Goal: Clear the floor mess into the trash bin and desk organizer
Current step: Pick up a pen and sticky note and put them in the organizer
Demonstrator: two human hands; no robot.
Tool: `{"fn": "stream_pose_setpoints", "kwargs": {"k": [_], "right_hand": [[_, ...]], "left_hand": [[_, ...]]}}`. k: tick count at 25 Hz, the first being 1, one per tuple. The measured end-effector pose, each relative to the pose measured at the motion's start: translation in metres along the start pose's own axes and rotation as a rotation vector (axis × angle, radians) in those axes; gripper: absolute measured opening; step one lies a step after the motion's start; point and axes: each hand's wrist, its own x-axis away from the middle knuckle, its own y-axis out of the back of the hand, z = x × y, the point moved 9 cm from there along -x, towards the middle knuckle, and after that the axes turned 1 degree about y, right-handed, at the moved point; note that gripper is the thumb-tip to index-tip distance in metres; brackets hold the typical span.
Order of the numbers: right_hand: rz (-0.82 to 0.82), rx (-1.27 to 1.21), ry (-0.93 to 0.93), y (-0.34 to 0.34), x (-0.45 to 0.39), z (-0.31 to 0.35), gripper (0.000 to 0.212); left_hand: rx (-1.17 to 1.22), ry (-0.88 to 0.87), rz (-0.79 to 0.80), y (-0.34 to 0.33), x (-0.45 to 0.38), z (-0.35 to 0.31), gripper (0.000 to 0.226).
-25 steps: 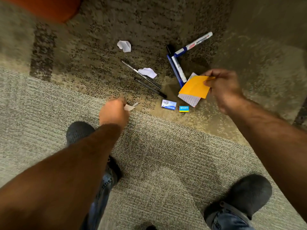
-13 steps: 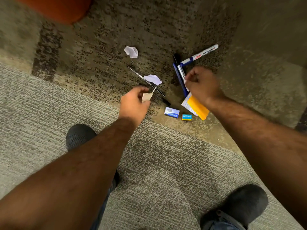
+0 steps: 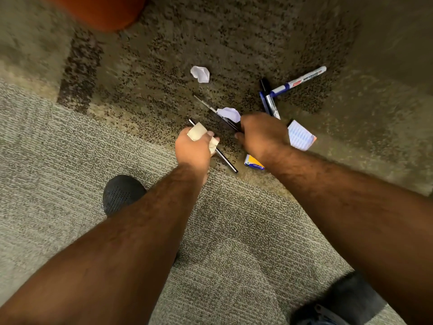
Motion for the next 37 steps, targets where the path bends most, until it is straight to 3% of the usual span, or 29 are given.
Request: {"fn": "stream_pose_setpoints", "kwargs": {"k": [6,12,18,21,26,33,37], "right_hand": [[0.063,0.000,-0.038,0.001,-0.001,-0.005,0.025],[0.104,-0.407,-0.201,-0.014,0.004,-0.036,0.022],[0.018,-0.776,-0.118,-0.009,0.025,-0.035,0.015],[-0.044,-0.834,-0.111,0.017,0.051,-0.031,0.014],[-0.182,-0.868,-0.059,0.118,0.114,-0.020,0.017],[-0.466,-0.816,-0.021,0.336,0.214,-0.019,0.023],[-0.535,-0.844,-0.013,0.457,0.284,-0.023,0.021]], "left_hand": [[0.056,0.083,0.061,-0.015,0.002,0.000,0.019],[0.080,0.090,0.076,-0.025,0.002,0.000,0.016],[0.203,0.143,0.109,-0.035,0.018,-0.001,0.012],[0.310,0.149,0.133,-0.039,0.044,-0.025,0.025],[0.445,0.120,0.293,-0.052,0.127,-0.105,0.030],[0.524,-0.085,0.507,-0.072,0.279,-0.279,0.017],[0.512,-0.177,0.606,-0.071,0.383,-0.367,0.012]]}}
